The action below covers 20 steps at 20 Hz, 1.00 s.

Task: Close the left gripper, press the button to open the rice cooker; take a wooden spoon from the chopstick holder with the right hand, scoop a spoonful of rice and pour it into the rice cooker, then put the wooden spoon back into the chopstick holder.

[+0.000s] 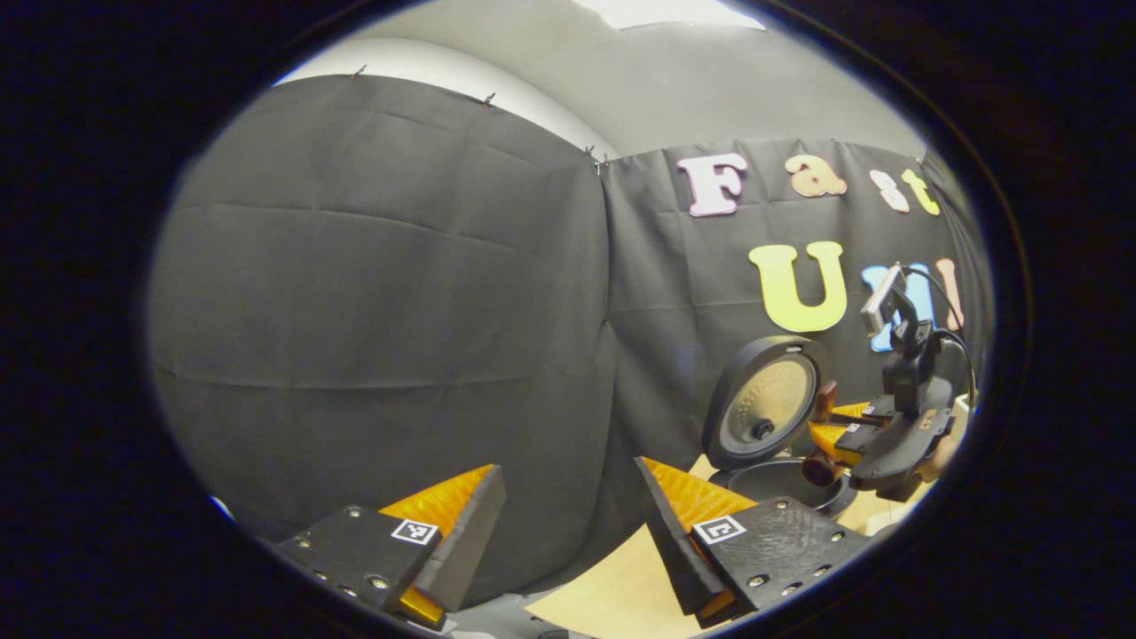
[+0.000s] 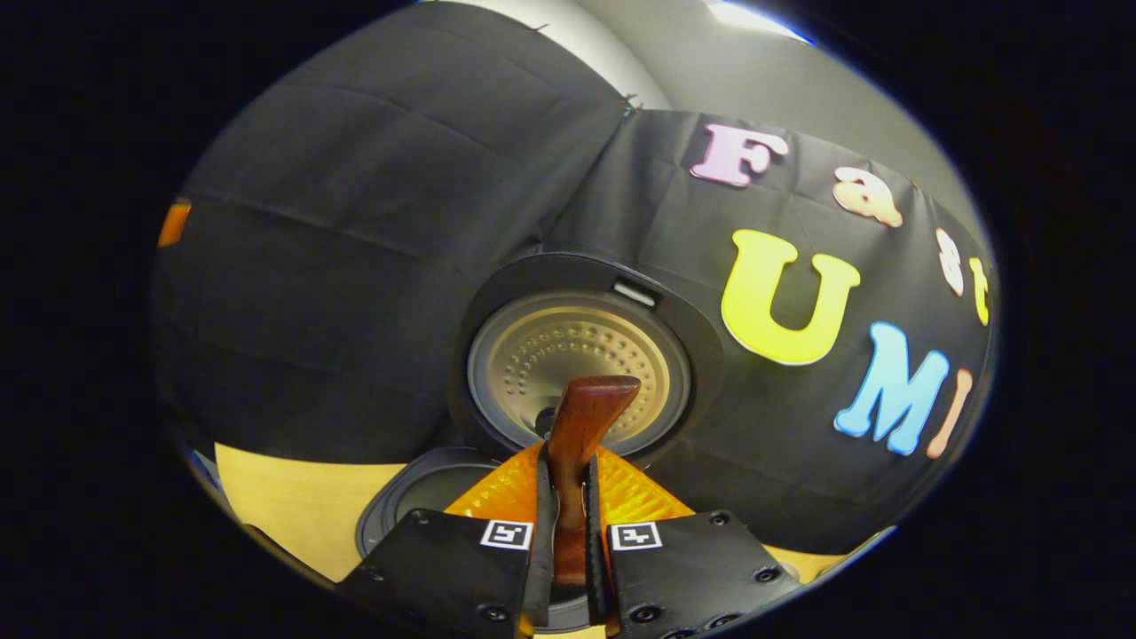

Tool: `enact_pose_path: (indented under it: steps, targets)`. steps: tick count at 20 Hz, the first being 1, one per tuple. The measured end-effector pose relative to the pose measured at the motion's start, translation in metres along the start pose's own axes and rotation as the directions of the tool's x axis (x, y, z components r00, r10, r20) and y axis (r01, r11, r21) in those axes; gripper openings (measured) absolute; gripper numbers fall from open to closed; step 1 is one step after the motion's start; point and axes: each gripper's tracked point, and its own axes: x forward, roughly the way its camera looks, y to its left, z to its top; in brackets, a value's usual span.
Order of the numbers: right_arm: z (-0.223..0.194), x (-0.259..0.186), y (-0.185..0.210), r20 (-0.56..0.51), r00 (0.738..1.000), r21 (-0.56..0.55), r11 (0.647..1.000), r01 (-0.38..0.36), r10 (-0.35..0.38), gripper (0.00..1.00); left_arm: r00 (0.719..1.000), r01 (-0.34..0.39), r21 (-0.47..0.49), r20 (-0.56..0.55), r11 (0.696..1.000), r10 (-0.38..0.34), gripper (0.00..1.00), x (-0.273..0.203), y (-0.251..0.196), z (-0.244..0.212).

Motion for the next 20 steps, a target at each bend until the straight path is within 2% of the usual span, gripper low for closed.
enact_pose_path:
  steps: [2,4,7,12,15,16,17,19,20]
  targets:
    - [0.001,-0.001,-0.010,-0.012,1.000,0.155,0.988,-0.006,0.008,0.18,1.000,0.004,0.002,0.001,1.000,-0.004,0.87,-0.002,-0.002,0.001]
    - [0.011,-0.007,-0.025,-0.010,1.000,0.294,0.956,-0.006,0.009,0.18,1.000,0.012,0.000,0.003,1.000,-0.012,0.87,-0.004,-0.005,0.006]
    - [0.027,-0.022,-0.047,0.015,1.000,0.422,0.907,0.004,-0.011,0.18,1.000,0.030,-0.008,0.004,1.000,-0.030,0.88,-0.005,-0.021,0.012]
    - [0.033,-0.061,-0.096,0.036,0.997,0.555,0.831,0.031,-0.061,0.18,0.996,0.085,-0.019,0.023,0.996,-0.085,0.87,0.002,-0.062,0.024]
    - [0.028,-0.092,-0.138,0.036,0.990,0.583,0.807,0.089,-0.136,0.18,0.991,0.129,-0.018,0.038,0.991,-0.129,0.87,0.001,-0.089,0.032]
    - [0.023,-0.103,-0.152,0.030,0.987,0.586,0.803,0.112,-0.159,0.14,0.989,0.145,-0.018,0.041,0.989,-0.144,0.87,0.002,-0.100,0.034]
    - [0.017,-0.114,-0.166,0.021,0.983,0.587,0.798,0.137,-0.185,0.18,0.986,0.160,-0.019,0.044,0.987,-0.159,0.87,0.002,-0.110,0.036]
    - [0.002,-0.136,-0.199,-0.005,0.969,0.585,0.785,0.203,-0.247,0.18,0.983,0.178,-0.024,0.051,0.984,-0.176,0.87,0.003,-0.128,0.040]
    - [-0.006,-0.147,-0.213,-0.021,0.960,0.584,0.776,0.237,-0.278,0.14,0.981,0.188,-0.034,0.057,0.982,-0.186,0.87,0.002,-0.136,0.044]
